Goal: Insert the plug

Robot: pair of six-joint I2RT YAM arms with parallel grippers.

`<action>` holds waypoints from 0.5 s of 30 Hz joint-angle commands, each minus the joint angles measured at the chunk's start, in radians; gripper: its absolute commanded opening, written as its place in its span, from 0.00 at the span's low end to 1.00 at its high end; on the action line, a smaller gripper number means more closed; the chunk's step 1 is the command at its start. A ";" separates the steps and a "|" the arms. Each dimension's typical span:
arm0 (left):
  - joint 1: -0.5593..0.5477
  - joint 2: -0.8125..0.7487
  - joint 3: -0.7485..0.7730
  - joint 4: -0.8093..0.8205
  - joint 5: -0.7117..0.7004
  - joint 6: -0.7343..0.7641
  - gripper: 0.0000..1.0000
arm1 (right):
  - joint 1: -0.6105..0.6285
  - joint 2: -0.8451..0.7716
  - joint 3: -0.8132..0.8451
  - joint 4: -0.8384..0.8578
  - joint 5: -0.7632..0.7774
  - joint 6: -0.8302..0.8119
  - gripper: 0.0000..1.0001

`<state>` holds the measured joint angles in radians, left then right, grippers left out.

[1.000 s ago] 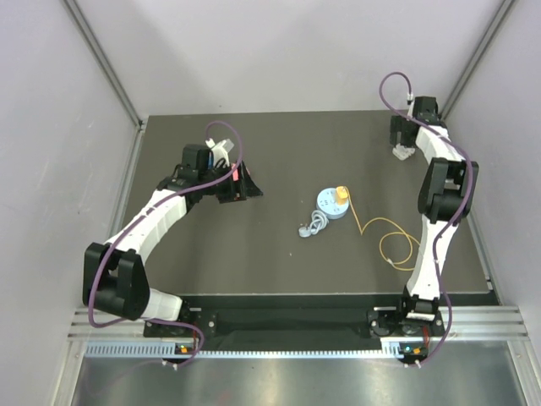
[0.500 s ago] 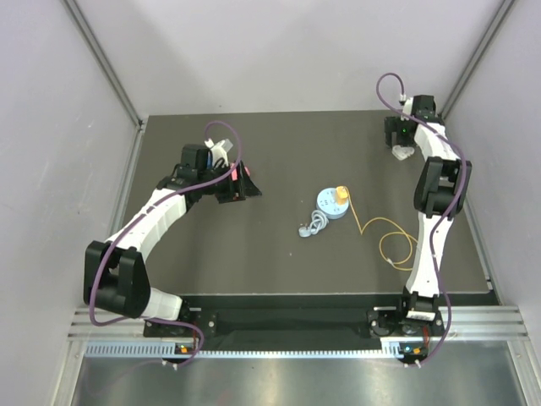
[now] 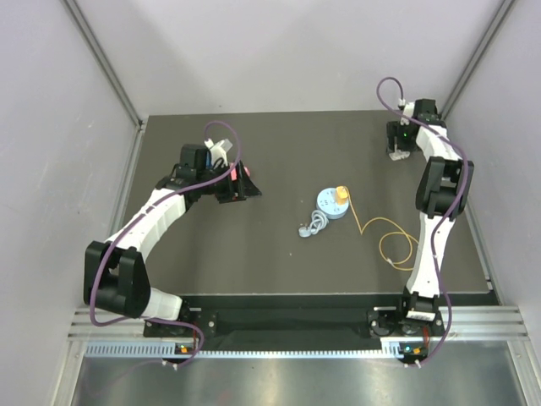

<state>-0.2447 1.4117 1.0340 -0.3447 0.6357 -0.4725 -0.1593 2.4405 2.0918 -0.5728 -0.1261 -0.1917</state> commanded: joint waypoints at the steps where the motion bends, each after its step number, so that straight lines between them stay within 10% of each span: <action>1: 0.010 -0.002 0.003 0.039 0.024 -0.002 0.75 | -0.005 -0.046 -0.039 -0.001 -0.001 -0.009 0.71; 6: 0.012 -0.011 0.005 0.041 0.013 -0.002 0.71 | 0.000 -0.112 -0.094 0.054 -0.020 0.084 0.32; 15: -0.039 -0.077 0.035 0.099 -0.022 -0.020 0.62 | 0.128 -0.614 -0.566 0.472 -0.137 0.601 0.08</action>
<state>-0.2516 1.4010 1.0340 -0.3302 0.6243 -0.4797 -0.1066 2.1262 1.6638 -0.3969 -0.1707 0.1555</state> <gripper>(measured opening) 0.629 0.664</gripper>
